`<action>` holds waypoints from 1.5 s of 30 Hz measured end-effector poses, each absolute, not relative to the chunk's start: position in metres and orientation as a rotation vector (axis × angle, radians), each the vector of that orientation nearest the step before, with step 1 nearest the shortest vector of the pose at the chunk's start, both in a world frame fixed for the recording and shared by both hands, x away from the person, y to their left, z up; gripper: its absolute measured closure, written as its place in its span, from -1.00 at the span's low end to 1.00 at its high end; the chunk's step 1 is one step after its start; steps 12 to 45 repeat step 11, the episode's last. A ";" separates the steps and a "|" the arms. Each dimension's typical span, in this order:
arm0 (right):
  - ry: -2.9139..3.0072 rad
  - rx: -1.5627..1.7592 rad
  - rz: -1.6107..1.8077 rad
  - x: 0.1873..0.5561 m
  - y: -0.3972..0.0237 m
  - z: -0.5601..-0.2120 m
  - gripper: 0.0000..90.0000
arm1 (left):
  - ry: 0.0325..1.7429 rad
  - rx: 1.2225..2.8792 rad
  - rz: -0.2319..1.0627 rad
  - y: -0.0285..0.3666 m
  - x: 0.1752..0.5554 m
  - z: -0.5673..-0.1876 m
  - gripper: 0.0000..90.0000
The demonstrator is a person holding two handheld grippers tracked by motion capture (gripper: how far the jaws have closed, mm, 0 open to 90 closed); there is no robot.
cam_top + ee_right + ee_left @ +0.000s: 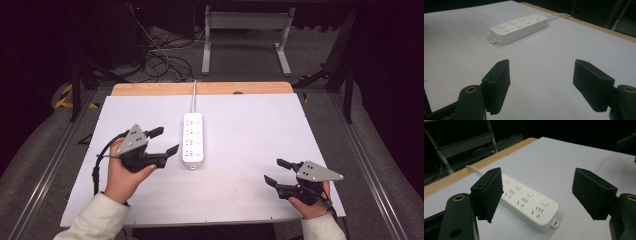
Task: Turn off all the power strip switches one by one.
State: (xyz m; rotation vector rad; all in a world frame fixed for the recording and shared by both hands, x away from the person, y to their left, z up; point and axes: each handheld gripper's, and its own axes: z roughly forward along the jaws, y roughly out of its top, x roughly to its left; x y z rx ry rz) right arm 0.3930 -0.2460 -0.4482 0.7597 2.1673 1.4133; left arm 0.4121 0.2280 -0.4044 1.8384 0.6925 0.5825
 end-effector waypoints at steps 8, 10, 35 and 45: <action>2.175 0.759 1.410 0.393 -0.244 -0.449 -0.32 | 0.802 1.820 0.577 0.270 0.378 -0.457 -0.64; 2.178 0.763 1.411 0.393 -0.244 -0.449 -0.32 | 0.837 1.806 0.568 0.276 0.371 -0.464 -0.66; 2.178 0.766 1.414 0.393 -0.245 -0.450 -0.32 | 0.857 1.801 0.557 0.279 0.370 -0.468 -0.66; 2.178 0.766 1.414 0.393 -0.245 -0.450 -0.32 | 0.857 1.801 0.557 0.279 0.370 -0.468 -0.66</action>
